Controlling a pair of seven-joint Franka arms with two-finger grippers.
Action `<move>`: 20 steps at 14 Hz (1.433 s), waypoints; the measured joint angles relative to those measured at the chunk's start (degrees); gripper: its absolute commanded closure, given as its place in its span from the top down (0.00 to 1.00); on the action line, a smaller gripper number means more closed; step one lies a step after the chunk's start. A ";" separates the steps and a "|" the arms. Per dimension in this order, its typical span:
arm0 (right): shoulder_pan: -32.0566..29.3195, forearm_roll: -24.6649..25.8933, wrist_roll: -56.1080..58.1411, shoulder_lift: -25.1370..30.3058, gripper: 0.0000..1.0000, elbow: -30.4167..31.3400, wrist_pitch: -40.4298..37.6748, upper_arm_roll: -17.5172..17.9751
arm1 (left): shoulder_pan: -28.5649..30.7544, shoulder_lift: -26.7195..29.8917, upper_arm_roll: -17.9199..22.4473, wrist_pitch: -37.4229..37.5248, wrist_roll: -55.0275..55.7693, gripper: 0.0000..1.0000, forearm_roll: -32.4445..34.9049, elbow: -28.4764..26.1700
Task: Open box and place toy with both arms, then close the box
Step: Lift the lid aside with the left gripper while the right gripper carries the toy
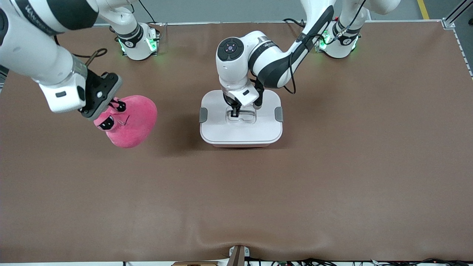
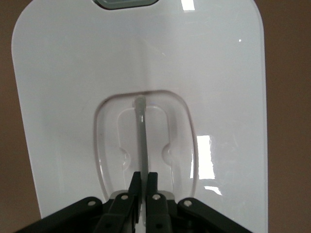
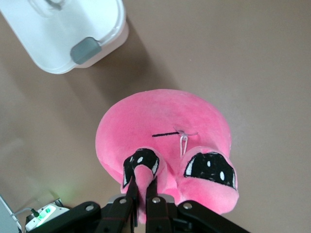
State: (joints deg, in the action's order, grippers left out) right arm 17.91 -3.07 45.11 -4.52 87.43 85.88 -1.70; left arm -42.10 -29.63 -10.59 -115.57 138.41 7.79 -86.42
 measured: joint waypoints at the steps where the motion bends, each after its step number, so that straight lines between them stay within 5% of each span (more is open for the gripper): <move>1: 0.82 0.00 1.15 0.52 0.00 0.00 -0.08 0.04 | -0.01 0.53 -0.03 0.82 -0.07 0.00 0.00 0.26; 9: 5.78 0.08 14.09 0.61 0.00 0.58 4.12 0.05 | 4.73 6.74 0.51 5.41 -7.88 0.00 0.04 0.88; 20: 22.52 5.55 21.91 -2.46 0.00 0.99 10.89 0.16 | 28.91 13.51 0.73 11.67 -52.45 0.00 -4.61 1.02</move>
State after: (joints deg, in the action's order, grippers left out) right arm 40.43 2.48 67.02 -6.98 88.43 96.77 -1.54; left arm -13.19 -16.12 -9.86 -103.90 85.96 3.18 -85.40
